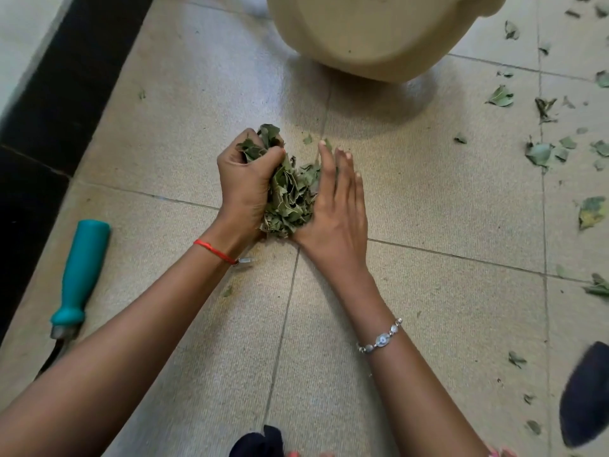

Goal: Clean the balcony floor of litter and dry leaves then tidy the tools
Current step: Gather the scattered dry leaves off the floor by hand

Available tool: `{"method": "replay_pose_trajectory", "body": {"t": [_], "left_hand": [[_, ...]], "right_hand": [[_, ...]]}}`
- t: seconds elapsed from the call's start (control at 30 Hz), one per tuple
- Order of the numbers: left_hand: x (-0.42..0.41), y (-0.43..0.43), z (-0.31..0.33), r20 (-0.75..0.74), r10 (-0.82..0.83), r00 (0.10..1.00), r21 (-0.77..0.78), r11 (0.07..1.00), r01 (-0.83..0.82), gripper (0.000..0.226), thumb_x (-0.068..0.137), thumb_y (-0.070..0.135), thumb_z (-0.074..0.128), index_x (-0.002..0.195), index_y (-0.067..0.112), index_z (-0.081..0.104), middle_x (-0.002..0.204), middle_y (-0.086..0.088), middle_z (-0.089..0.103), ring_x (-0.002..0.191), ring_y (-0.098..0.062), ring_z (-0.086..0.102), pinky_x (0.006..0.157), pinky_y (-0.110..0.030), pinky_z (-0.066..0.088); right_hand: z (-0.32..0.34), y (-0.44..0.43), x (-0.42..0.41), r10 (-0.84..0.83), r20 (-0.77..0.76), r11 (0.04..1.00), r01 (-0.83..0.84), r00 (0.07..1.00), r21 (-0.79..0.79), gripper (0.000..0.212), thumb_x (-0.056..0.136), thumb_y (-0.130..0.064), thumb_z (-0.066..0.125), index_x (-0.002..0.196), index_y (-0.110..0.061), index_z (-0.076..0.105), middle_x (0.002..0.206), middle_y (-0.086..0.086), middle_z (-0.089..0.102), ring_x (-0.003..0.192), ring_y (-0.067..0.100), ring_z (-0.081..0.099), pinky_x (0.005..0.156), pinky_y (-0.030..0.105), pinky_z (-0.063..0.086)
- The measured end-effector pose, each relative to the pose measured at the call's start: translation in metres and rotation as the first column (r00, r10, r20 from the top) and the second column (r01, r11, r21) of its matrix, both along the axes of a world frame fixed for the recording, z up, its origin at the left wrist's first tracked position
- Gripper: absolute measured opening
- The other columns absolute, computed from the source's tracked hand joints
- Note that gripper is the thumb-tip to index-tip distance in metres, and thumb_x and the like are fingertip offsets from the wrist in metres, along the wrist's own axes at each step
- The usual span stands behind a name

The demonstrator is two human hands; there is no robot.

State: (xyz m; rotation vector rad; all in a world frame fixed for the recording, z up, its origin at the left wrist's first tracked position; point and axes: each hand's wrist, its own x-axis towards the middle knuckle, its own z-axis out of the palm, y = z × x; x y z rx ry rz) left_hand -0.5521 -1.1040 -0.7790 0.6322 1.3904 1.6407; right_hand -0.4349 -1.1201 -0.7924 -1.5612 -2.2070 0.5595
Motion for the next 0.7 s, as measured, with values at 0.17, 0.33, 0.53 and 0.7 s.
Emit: {"method": "replay_pose_trajectory", "body": {"t": [0.17, 0.33, 0.53, 0.7], "left_hand": [[-0.002, -0.003, -0.003, -0.177, -0.063, 0.982, 0.020, 0.998, 0.068, 0.026, 0.068, 0.003, 0.060, 0.072, 0.028, 0.051, 0.079, -0.004, 0.050, 0.072, -0.016, 0.046, 0.067, -0.031, 0.041], [0.002, -0.003, 0.001, -0.354, -0.086, 0.931, 0.034, 0.994, 0.105, 0.038, 0.077, -0.006, 0.054, 0.106, 0.018, 0.055, 0.101, -0.007, 0.059, 0.091, -0.012, 0.058, 0.087, -0.030, 0.050], [0.007, -0.006, 0.002, -0.577, -0.095, 0.811, 0.005, 0.993, 0.120, 0.040, 0.076, -0.002, 0.052, 0.113, 0.011, 0.062, 0.106, 0.006, 0.065, 0.104, -0.004, 0.061, 0.097, -0.022, 0.045], [0.011, -0.003, 0.000, -0.727, -0.138, 0.673, -0.114, 0.990, 0.081, 0.041, 0.075, 0.010, 0.049, 0.113, 0.013, 0.063, 0.120, 0.007, 0.060, 0.134, -0.015, 0.039, 0.114, -0.025, -0.002]], "right_hand": [[0.000, 0.018, 0.002, 0.009, 0.031, 0.996, -0.011, 0.999, 0.084, 0.085, 0.075, 0.003, 0.048, 0.149, -0.016, 0.011, 0.155, 0.012, 0.014, 0.145, 0.025, 0.006, 0.118, 0.035, 0.001], [-0.003, 0.037, 0.006, 0.148, 0.094, 0.988, -0.151, 0.985, 0.032, 0.077, 0.086, -0.026, 0.058, 0.149, -0.017, 0.013, 0.157, 0.006, 0.014, 0.146, 0.019, 0.003, 0.117, 0.032, -0.006], [-0.003, 0.042, 0.004, 0.255, 0.056, 0.964, -0.258, 0.965, 0.063, 0.070, 0.088, -0.035, 0.057, 0.146, -0.012, 0.026, 0.153, 0.003, 0.028, 0.142, 0.014, 0.020, 0.114, 0.020, -0.002], [-0.006, 0.041, 0.006, 0.226, -0.085, 0.974, -0.225, 0.970, 0.027, 0.064, 0.083, -0.022, 0.065, 0.140, -0.009, 0.038, 0.145, 0.005, 0.040, 0.133, 0.020, 0.038, 0.112, 0.028, 0.027]]}}
